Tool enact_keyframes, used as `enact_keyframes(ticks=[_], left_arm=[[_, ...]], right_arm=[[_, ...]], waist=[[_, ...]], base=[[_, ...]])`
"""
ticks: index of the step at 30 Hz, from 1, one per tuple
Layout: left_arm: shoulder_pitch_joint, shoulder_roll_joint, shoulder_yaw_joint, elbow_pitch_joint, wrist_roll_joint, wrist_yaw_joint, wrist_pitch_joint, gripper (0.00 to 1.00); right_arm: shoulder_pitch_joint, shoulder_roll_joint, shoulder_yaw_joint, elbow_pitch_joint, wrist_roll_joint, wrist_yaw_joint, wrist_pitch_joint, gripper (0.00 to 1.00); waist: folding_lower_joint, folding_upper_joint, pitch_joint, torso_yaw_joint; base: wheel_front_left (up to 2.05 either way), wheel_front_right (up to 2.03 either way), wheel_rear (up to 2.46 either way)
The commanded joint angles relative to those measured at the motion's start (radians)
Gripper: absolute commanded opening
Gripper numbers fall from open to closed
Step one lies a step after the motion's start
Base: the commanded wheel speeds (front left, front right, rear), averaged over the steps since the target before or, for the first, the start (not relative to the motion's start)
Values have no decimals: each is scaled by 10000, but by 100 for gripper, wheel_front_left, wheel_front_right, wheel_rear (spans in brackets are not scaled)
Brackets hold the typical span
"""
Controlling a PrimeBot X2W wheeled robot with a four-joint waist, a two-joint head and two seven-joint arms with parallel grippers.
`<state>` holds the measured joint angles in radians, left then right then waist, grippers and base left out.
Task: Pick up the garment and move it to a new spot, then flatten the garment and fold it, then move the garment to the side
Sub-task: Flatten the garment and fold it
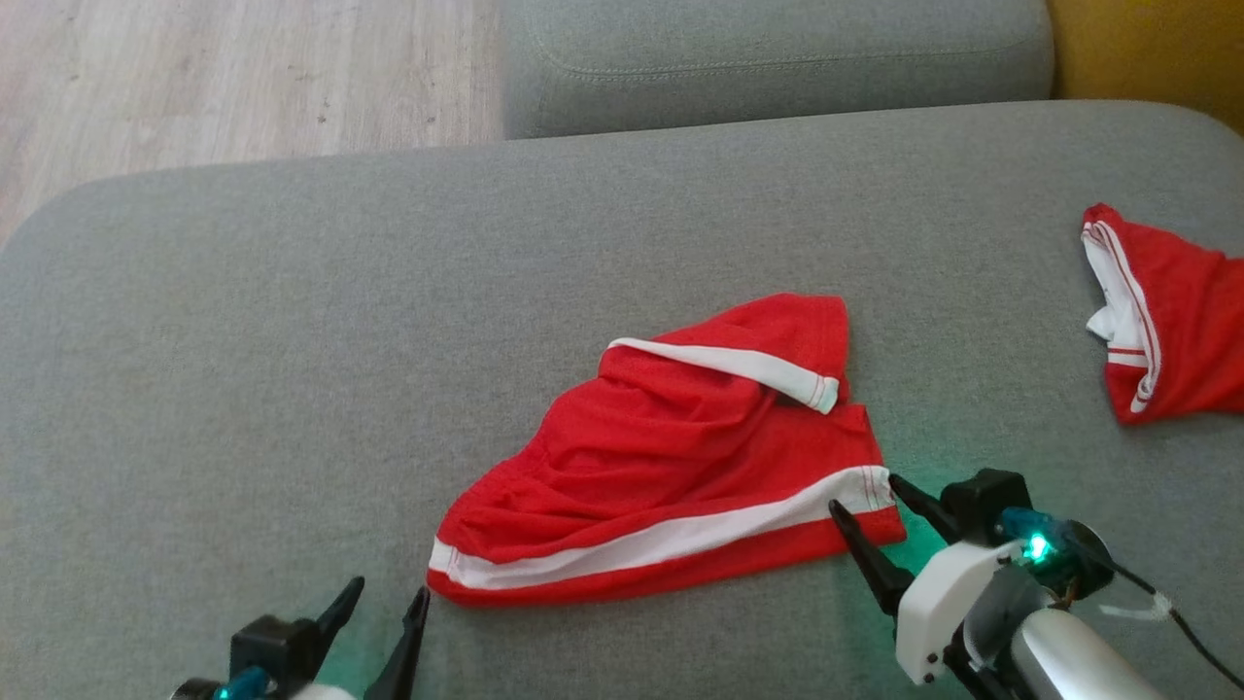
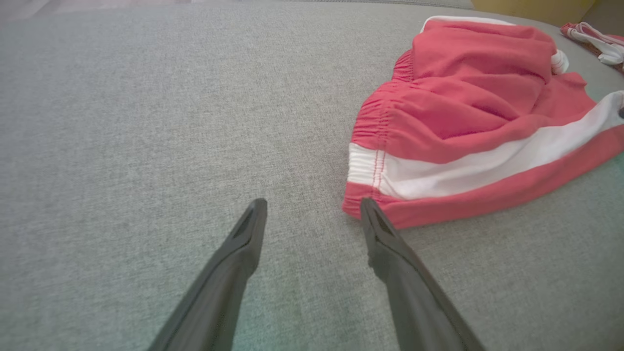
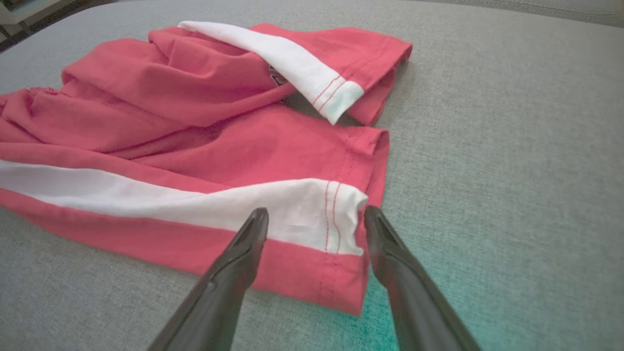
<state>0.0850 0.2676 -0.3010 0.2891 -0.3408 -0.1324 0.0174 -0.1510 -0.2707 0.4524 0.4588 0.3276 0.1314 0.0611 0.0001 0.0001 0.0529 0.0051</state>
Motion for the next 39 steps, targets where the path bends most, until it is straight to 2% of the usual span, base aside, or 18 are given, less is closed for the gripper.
enact_keyframes(ticks=[1, 19, 34, 35, 37, 39], left_arm=[[-635, 239, 219, -330, -158, 19, -20, 100], [-1388, 930, -1243, -331, -1569, 18, 335, 100], [-2073, 1360, -2019, -3, -2586, 18, 616, 100], [-2089, 1383, -2077, 4, -2634, 18, 627, 86], [-2105, 1436, -2184, -7, -2731, 18, 662, 70], [-2112, 1537, -2305, -29, -2822, 18, 706, 49]], right_arm=[[-390, -199, 223, -210, 80, -7, -72, 100], [-1016, -307, 960, 206, 414, -7, -279, 100], [-1426, -373, 1358, 313, 489, -7, -349, 100], [-1449, -371, 1387, 326, 499, -7, -348, 100], [-1493, -367, 1434, 359, 524, -7, -351, 100], [-1532, -362, 1480, 397, 561, -7, -365, 100]], waist=[[-1, -1, 34, 2], [-1, -1, 286, -93], [-1, -1, 659, -345], [-1, -1, 671, -362], [-1, -1, 691, -383], [-1, -1, 704, -393]], base=[[0, 0, 0], [0, 0, 0], [0, 0, 0], [0, 0, 0], [0, 0, 0], [0, 0, 0]])
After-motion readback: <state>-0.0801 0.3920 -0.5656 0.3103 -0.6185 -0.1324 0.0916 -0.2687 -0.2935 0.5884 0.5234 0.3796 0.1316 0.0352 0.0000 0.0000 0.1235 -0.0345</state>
